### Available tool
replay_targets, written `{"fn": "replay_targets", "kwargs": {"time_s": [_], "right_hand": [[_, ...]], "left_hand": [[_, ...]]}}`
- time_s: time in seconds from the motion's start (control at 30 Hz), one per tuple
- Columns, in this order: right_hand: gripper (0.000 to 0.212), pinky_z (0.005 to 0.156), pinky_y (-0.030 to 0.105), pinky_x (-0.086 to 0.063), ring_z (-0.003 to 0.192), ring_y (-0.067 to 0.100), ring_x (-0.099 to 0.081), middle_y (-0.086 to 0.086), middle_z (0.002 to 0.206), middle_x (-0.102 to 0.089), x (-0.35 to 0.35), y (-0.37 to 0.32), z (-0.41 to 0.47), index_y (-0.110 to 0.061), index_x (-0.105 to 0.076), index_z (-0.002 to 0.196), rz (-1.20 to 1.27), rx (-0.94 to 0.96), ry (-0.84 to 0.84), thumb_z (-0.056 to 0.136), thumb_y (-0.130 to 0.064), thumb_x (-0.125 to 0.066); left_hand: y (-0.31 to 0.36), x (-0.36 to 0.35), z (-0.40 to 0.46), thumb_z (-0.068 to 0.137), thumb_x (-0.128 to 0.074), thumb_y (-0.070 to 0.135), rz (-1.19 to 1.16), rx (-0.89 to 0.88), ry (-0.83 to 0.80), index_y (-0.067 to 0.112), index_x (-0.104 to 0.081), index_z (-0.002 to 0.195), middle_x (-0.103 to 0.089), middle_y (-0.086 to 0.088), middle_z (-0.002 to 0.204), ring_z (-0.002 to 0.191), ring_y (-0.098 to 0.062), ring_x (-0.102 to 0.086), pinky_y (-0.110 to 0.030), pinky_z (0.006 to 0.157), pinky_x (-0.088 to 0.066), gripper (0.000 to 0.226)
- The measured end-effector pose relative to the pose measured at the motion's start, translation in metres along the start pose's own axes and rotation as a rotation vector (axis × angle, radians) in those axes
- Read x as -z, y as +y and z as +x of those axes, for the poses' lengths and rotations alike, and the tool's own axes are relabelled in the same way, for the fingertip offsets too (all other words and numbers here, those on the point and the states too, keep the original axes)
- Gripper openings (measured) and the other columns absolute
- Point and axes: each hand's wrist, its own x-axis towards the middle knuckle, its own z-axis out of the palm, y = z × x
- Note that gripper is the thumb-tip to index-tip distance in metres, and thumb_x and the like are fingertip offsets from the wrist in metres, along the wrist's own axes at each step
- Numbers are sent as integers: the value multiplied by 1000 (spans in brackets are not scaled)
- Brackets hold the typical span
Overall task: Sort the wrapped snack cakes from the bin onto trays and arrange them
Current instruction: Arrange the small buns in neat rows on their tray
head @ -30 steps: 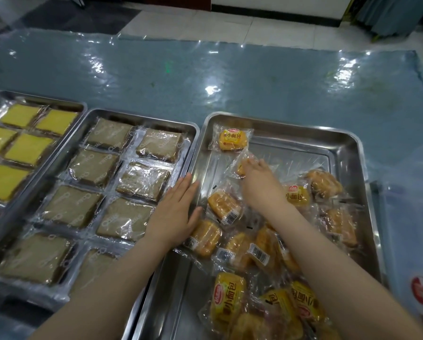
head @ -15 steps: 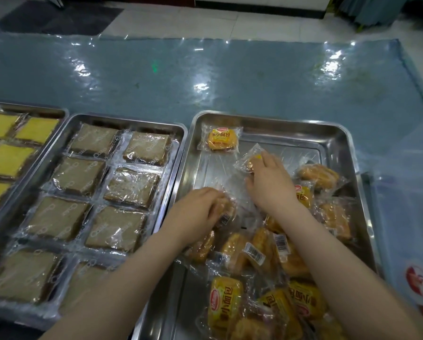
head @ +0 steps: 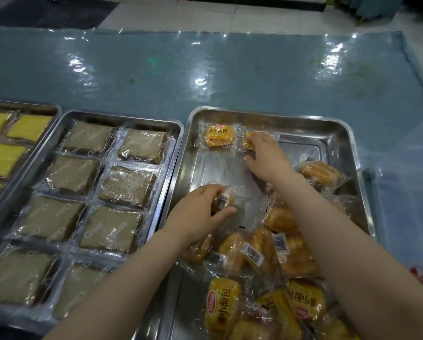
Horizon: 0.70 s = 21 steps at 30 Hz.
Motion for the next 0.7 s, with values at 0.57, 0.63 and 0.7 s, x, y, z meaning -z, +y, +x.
{"fn": "replay_targets", "kwargs": {"time_s": [0.57,0.63,0.7], "right_hand": [[20,77,23,-55,84,10,-65,1,94,-68,14,-34,-66,-16,-66,101,800,39,-250,84,-8,-70],[15,69,17,-53,75,4,-64,-2,86,-68,15,-33,-66,-15,-66,93,909,-2,-227,82,-5,-71],[15,67,14,-50,71,0,-63,-2,85,-68,14,-34,-67,-15,-65,89,914,5,-244,83,-2,-70]], "left_hand": [[10,32,-2,95,-47,15,-1416,447,275,19,-64,111,-71,-9,99,87,-20,-69,-25,64,-54,24],[6,35,-5,93,-49,8,-1485,483,297,14,-64,109,-73,-8,94,85,-22,-71,-27,64,-56,23],[3,35,-6,93,-50,5,-1497,511,321,13,-64,106,-74,-8,90,84,-22,-71,-27,64,-56,21]]}}
